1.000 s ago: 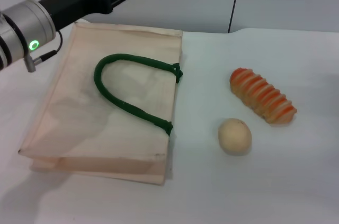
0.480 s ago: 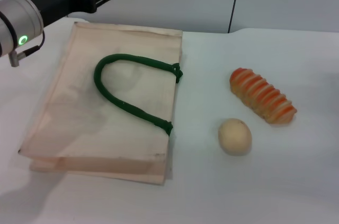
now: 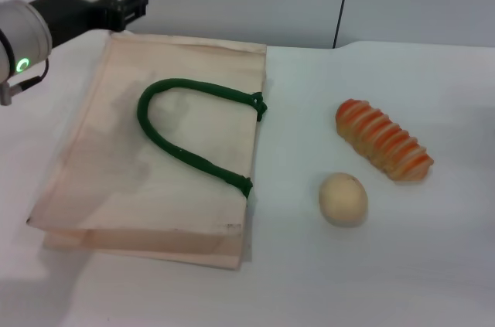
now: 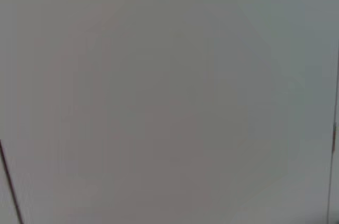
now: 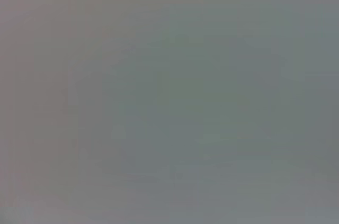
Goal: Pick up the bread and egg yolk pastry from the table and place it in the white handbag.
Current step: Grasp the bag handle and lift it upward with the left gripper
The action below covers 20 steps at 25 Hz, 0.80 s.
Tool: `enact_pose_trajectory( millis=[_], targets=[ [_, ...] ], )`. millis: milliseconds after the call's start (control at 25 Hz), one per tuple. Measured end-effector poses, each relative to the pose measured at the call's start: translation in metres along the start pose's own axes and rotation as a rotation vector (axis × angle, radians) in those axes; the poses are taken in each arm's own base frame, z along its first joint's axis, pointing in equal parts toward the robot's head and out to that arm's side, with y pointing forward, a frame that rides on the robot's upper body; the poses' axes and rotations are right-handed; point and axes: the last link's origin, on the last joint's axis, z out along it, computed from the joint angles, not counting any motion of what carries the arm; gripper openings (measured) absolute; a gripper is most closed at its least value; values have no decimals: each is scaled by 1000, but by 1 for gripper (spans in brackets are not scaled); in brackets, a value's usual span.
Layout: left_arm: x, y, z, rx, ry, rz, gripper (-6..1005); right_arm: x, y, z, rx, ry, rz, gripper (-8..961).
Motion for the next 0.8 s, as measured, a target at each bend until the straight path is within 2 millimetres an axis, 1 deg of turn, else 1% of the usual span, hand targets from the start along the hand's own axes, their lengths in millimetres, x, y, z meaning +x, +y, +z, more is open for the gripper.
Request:
enact_pose_trajectory(
  millis=[120, 400, 680, 800],
  targets=[
    [1, -1, -1, 9, -49, -7, 616, 1, 0, 0, -1, 11, 0, 638],
    [3, 2, 0, -39, -159, -25, 616, 0, 3, 3, -16, 12, -5, 638],
    [-4, 5, 0, -40, -316, -18, 616, 0, 4, 3, -16, 14, -4, 638],
    [-3, 4, -1, -35, -348, -18, 616, 0, 4, 3, -17, 16, -4, 638]
  ],
)
